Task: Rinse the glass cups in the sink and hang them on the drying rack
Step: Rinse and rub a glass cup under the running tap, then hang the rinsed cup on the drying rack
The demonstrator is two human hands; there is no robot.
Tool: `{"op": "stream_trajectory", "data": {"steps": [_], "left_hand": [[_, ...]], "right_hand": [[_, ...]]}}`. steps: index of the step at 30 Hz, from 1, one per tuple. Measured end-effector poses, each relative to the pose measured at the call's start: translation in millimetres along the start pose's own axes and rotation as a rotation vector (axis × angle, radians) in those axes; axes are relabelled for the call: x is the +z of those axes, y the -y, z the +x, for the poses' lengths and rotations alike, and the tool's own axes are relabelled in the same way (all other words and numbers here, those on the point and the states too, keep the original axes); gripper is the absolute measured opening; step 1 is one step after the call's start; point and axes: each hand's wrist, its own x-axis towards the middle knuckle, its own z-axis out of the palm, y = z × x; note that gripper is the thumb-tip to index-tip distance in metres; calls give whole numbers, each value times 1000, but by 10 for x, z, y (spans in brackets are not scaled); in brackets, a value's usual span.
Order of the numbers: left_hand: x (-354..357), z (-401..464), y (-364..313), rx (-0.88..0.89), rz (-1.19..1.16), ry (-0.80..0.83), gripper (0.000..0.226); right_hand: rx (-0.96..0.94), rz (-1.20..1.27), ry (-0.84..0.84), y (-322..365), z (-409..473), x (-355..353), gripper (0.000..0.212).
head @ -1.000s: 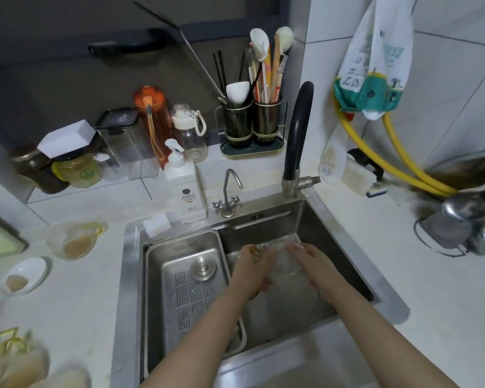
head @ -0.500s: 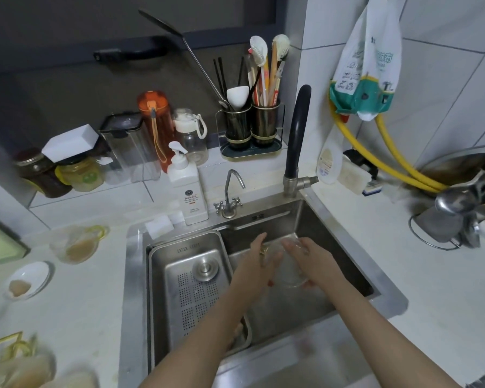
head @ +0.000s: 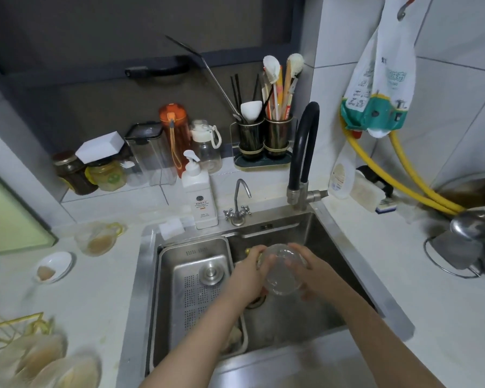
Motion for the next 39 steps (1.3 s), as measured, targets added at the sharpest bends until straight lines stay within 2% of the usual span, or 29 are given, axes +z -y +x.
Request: {"op": "stream_trajectory", "data": {"steps": [2,5,8,11,14,16,19,21,24,29,31,33,34,36,39], "left_hand": [[55,-31,-41,-46,10,7,37],[164,-62,-72,-55,-13,6,38],[265,-84,-95,-21,14,-21,60],[341,-136,-134,-2,-76,-101,83],[400,-176,-122,15,-243,-171,95],[393,-180,-83,11,-326,-216,90],[320,-198,-33,21,-354,-323,71],[259,-233,24,39,-417,-380,64],[116,-355,84,-10,-653,-463,46],[-169,-715,199,-114,-911,-584,35],[-305,-903,330,-166,-855,-625,38],[-457,-1112,497,-195,-637,-692,42],[-538,-1234,587,-220,-575,-725,38],[-699,-1488,759,-244,-564,-769,26],[-945,-1889,1024,-213,-649,-806,32]], "right_hand": [[6,-48,27,-51,25,-18,38],[36,-5,58,-148,53,-59,45],[29,23,96,-232,85,-128,52],[15,195,93,-298,77,-166,59],[-52,323,98,-304,68,-210,37],[-110,350,107,-323,94,-218,36],[-151,366,114,-287,139,-174,54],[-205,332,114,-236,174,-108,58],[-312,282,135,-139,217,59,59],[-382,321,266,152,144,522,64],[-388,328,300,283,92,760,66],[-407,321,342,402,41,997,66],[-426,295,360,457,10,1123,65],[-454,240,399,587,-76,1408,60],[-501,188,503,815,-227,1873,57]]}}
